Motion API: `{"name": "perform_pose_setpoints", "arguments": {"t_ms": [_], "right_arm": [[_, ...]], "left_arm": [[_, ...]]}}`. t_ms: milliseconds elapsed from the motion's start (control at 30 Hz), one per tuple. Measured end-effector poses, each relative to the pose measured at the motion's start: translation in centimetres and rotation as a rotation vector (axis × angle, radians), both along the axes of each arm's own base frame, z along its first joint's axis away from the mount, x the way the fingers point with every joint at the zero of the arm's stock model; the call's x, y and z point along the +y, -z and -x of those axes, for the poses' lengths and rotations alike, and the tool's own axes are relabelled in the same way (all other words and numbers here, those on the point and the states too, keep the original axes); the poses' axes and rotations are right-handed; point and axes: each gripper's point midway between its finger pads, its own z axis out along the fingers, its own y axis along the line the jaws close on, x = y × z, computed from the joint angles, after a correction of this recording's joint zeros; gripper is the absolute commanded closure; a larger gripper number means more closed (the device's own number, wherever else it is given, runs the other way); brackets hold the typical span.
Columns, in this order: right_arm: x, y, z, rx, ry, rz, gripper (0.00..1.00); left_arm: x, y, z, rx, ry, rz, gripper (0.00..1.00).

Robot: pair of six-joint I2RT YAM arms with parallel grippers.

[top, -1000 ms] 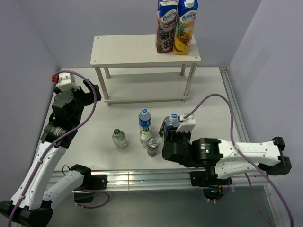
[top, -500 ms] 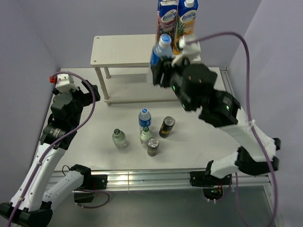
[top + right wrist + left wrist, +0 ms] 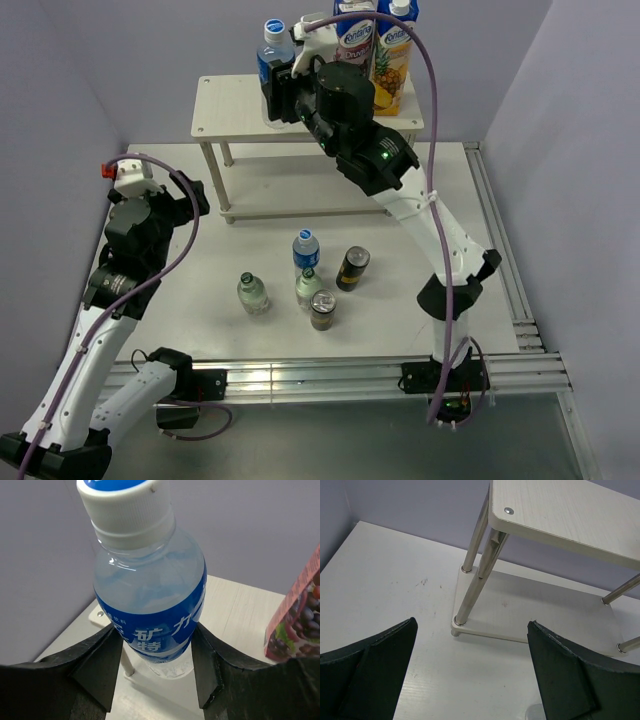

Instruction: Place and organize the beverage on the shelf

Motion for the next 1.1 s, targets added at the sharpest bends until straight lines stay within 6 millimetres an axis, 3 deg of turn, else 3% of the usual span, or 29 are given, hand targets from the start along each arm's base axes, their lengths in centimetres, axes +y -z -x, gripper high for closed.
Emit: {"name": "perform_pose_setpoints", "arguments": {"t_ms": [267, 567, 833, 933, 1000, 1100], "right_arm": [[1.0, 2.3, -4.2, 0.000, 0.000, 0.017, 1.00], [-0.8, 4.0, -8.4, 0.011, 0.062, 0.002, 1.00], [0.1, 5.5, -9.6, 0.021, 0.062, 0.012, 1.00], [0.7, 6.2, -10.1, 0.024, 0.059, 0.015, 0.85], [0.9, 6.3, -10.2, 0.020, 0.057, 0.005, 0.46], [1.0, 6.4, -10.4, 0.021, 0.060, 0.002, 0.33]], "left_arm": [[0.1, 0.2, 0.1, 0.000, -0.002, 0.000, 0.02], [0.2, 0.2, 0.1, 0.002, -0.006, -0.001, 0.02], [0.5, 0.5, 0.0, 0.008, -0.016, -0.002, 0.02], [0.7, 0.5, -0.1, 0.008, -0.019, -0.002, 0.02], [0.7, 0.5, -0.1, 0.009, -0.021, -0.002, 0.02], [0.8, 0.6, -0.2, 0.012, -0.024, -0.003, 0.02]]}}
